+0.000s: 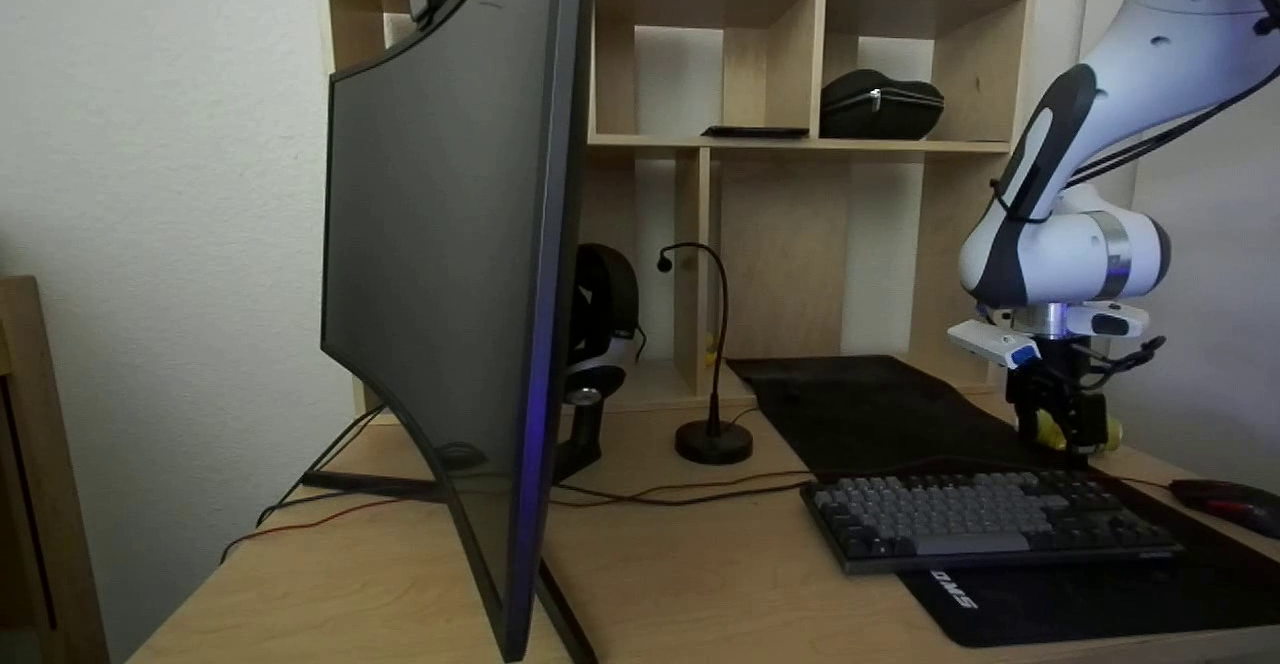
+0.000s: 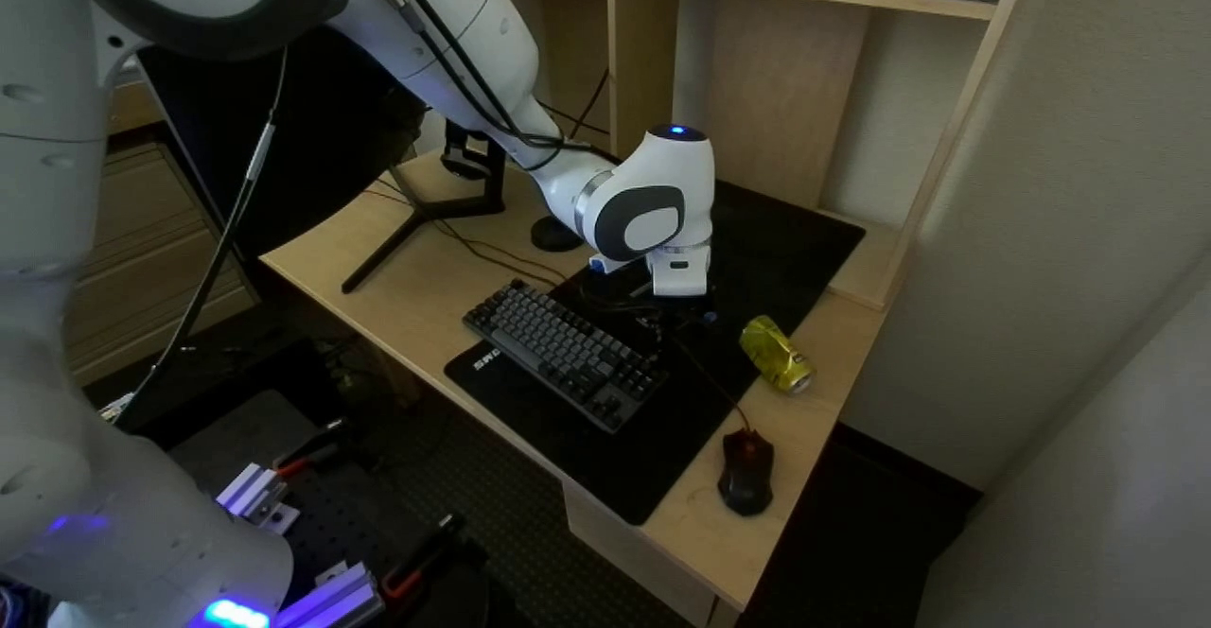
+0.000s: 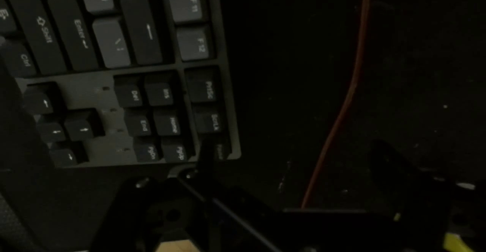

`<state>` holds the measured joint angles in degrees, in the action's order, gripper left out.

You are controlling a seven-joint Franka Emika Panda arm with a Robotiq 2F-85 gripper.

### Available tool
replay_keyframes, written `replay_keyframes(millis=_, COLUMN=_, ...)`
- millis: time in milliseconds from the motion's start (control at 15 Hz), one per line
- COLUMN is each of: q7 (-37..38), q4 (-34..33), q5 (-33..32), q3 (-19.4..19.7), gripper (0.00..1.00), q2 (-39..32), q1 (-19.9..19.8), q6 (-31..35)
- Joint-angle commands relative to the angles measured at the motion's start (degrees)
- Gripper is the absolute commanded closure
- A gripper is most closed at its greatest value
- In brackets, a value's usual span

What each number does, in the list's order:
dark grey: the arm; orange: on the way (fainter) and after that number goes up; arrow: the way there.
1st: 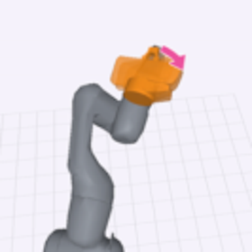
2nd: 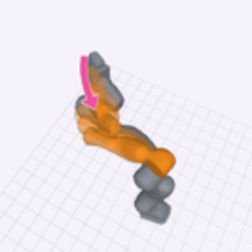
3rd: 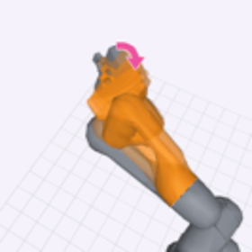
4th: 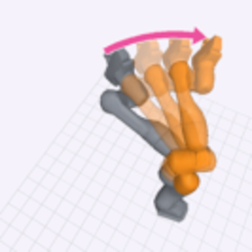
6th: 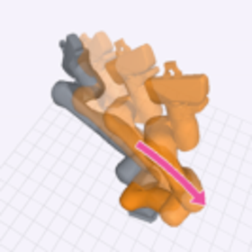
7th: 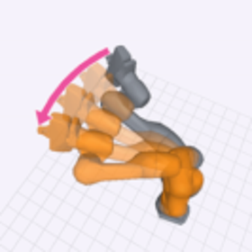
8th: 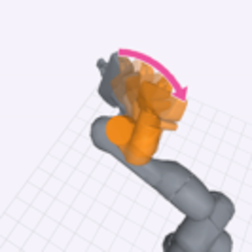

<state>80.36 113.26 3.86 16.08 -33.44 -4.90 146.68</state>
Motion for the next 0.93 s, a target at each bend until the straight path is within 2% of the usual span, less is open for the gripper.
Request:
replay_keyframes(millis=0, q7=2.9, q4=-0.1, q5=0.0, q3=1.4, gripper=0.00, q2=-0.3, q1=1.2, q6=0.0)
replay_keyframes(millis=267, q7=6.4, q4=-0.1, q5=-0.3, q3=1.9, gripper=0.00, q2=-0.3, q1=1.5, q6=0.3)
replay_keyframes(millis=867, q7=6.5, q4=-0.3, q5=0.2, q3=1.2, gripper=0.00, q2=-0.1, q1=0.8, q6=-1.6)
